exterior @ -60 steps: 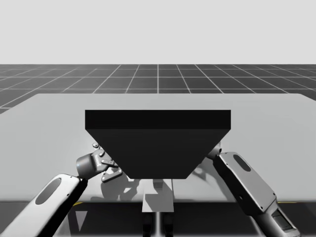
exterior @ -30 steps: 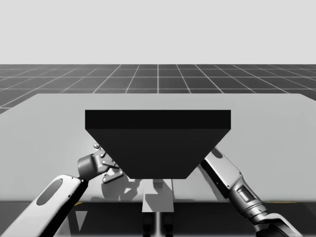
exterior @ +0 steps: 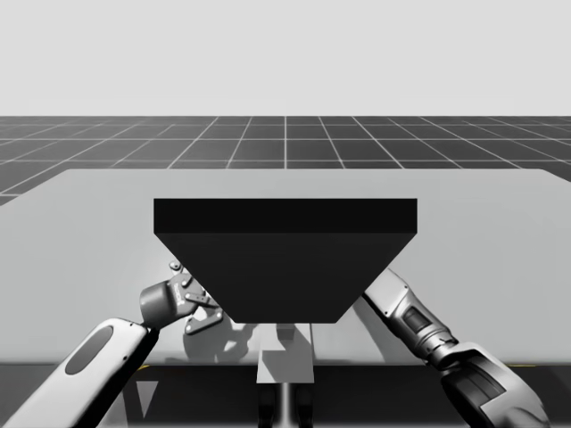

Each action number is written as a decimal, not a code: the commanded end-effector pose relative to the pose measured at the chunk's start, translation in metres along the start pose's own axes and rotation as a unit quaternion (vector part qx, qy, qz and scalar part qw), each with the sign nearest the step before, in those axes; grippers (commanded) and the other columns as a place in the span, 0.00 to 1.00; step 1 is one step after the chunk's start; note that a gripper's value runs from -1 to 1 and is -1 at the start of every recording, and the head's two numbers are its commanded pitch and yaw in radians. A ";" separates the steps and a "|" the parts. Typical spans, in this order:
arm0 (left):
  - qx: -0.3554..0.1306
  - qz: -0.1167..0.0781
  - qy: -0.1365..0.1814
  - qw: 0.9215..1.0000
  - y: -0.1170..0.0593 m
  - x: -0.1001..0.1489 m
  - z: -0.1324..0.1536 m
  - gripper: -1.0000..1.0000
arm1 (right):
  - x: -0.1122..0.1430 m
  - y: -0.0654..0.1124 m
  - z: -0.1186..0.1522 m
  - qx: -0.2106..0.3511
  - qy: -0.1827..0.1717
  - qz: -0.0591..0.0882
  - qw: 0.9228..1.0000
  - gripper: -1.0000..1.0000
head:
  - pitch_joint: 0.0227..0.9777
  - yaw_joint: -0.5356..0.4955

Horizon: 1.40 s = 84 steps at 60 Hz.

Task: Reach around the screen and pick up the object behind it.

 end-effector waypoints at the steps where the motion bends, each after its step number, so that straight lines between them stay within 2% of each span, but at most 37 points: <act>1: 0.001 -0.001 0.000 1.000 -0.002 -0.001 0.001 0.00 | -0.026 0.005 -0.010 -0.063 0.000 -0.030 0.998 1.00 | 0.25 0.48; 9: 0.002 -0.003 0.000 1.000 -0.002 0.000 0.001 0.00 | -0.020 0.003 0.007 -0.077 -0.018 -0.028 0.996 1.00 | 0.25 0.48; 21: 0.004 -0.005 0.002 1.000 -0.002 -0.001 0.001 0.00 | -0.013 -0.004 0.046 -0.115 -0.041 -0.010 0.992 1.00 | 0.24 0.48; 25: 0.006 -0.007 0.003 1.000 -0.002 0.000 0.001 0.00 | -0.014 -0.008 0.066 -0.134 -0.046 -0.003 0.990 1.00 | 0.24 0.48; 32: 0.010 -0.007 0.004 1.000 -0.001 0.001 0.002 0.00 | -0.019 -0.015 0.104 -0.169 -0.056 0.000 0.984 1.00 | 0.24 0.48; 43: 0.015 -0.004 0.001 1.000 0.001 0.002 0.003 0.00 | -0.031 -0.027 0.161 -0.228 -0.068 -0.006 0.971 1.00 | 0.23 0.48; 55: 0.017 -0.005 0.000 1.000 0.002 0.004 0.003 0.00 | -0.039 -0.037 0.197 -0.272 -0.080 -0.011 0.959 1.00 | 0.23 0.48; 58: 0.018 -0.006 -0.001 1.000 0.003 0.005 0.004 0.00 | -0.041 -0.040 0.207 -0.287 -0.086 -0.011 0.954 1.00 | 0.23 0.48; 68: 0.019 -0.006 -0.001 1.000 0.004 0.005 0.004 0.00 | -0.026 -0.047 0.238 -0.328 -0.111 0.005 0.938 1.00 | 0.23 0.48; 69: 0.019 -0.007 0.000 1.000 0.004 0.005 0.004 0.00 | -0.019 -0.048 0.246 -0.340 -0.120 0.012 0.933 1.00 | 0.23 0.48; 72: 0.020 -0.007 0.000 1.000 0.004 0.005 0.005 0.00 | -0.012 -0.048 0.254 -0.350 -0.132 0.018 0.927 1.00 | 0.23 0.48; 73: 0.020 -0.006 -0.001 1.000 0.004 0.005 0.005 0.00 | -0.005 -0.048 0.262 -0.358 -0.142 0.021 0.923 1.00 | 0.23 0.48; 82: 0.020 -0.006 -0.002 1.000 0.004 0.004 0.006 0.00 | 0.017 -0.039 0.288 -0.380 -0.173 0.039 0.908 1.00 | 0.22 0.48; 84: 0.021 -0.007 -0.002 1.000 0.004 0.004 0.006 0.00 | 0.024 -0.034 0.294 -0.392 -0.179 0.052 0.901 1.00 | 0.22 0.48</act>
